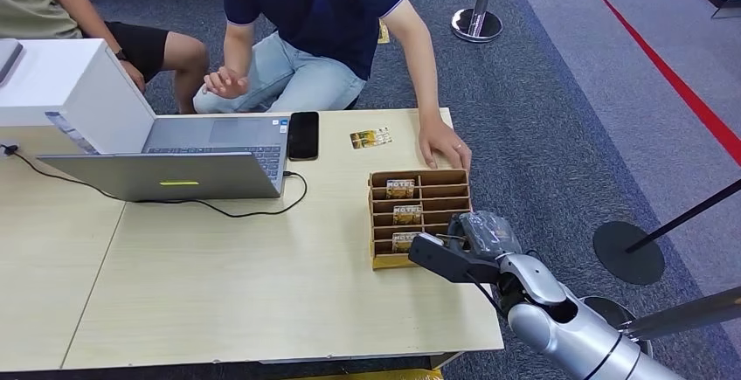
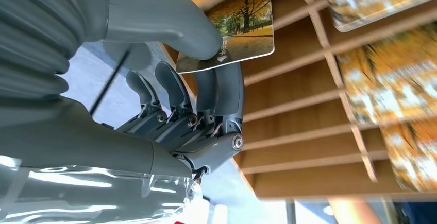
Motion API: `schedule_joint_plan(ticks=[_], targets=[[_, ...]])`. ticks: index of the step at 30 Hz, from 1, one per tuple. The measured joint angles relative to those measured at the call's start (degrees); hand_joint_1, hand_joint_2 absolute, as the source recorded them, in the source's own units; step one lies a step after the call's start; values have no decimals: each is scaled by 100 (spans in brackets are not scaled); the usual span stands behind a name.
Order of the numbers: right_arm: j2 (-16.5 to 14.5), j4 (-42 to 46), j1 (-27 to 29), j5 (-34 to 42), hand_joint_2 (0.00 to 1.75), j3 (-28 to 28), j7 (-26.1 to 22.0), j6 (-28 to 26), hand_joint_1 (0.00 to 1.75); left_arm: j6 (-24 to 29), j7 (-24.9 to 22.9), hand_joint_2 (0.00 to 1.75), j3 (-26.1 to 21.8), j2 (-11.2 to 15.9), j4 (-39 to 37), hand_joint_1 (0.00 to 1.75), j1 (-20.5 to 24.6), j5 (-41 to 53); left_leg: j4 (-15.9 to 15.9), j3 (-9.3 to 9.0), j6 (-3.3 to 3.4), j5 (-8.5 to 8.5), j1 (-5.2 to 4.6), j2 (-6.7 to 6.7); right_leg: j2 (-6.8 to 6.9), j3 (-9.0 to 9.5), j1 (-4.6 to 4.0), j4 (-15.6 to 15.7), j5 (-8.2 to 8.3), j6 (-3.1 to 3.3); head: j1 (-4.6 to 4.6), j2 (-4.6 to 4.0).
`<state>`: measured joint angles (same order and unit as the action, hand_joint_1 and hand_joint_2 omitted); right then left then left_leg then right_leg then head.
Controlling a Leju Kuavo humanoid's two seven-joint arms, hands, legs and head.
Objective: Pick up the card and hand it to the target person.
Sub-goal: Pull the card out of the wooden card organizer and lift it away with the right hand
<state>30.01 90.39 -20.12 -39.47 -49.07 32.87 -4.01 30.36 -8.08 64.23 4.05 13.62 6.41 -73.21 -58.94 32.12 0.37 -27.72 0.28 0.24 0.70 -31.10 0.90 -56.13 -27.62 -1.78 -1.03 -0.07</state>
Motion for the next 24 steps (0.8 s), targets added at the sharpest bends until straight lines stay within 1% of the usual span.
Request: schedule_joint_plan(ticks=[5,11,16,19,24], targets=[[-9,118,1,-294,175,4,-274,-468,141,0,2,175,-9,-1,0,0,-1,-35,0,0,0,0,0,0,0,0,0,0,0,0,0,0],[-32,489,-2,-644,175,84,-434,-988,141,0,26,175,-18,-1,-1,0,-2,-38,0,1,0,0,0,0,0,0,0,0,0,0,-1,0],[-85,822,-19,-778,175,267,-545,-1338,141,0,21,175,-28,-2,-33,0,-1,-27,0,1,0,0,0,0,0,0,0,0,0,0,1,0],[-126,870,-54,-796,175,327,-632,-1446,141,-4,-7,175,-25,-1,-35,0,-1,32,0,2,0,0,0,0,0,1,0,-1,0,0,0,0],[-311,679,-301,-902,175,307,-781,-1381,141,-46,-63,175,-18,-1,-35,0,5,169,1,2,0,1,1,0,0,1,0,-2,0,0,0,0]])
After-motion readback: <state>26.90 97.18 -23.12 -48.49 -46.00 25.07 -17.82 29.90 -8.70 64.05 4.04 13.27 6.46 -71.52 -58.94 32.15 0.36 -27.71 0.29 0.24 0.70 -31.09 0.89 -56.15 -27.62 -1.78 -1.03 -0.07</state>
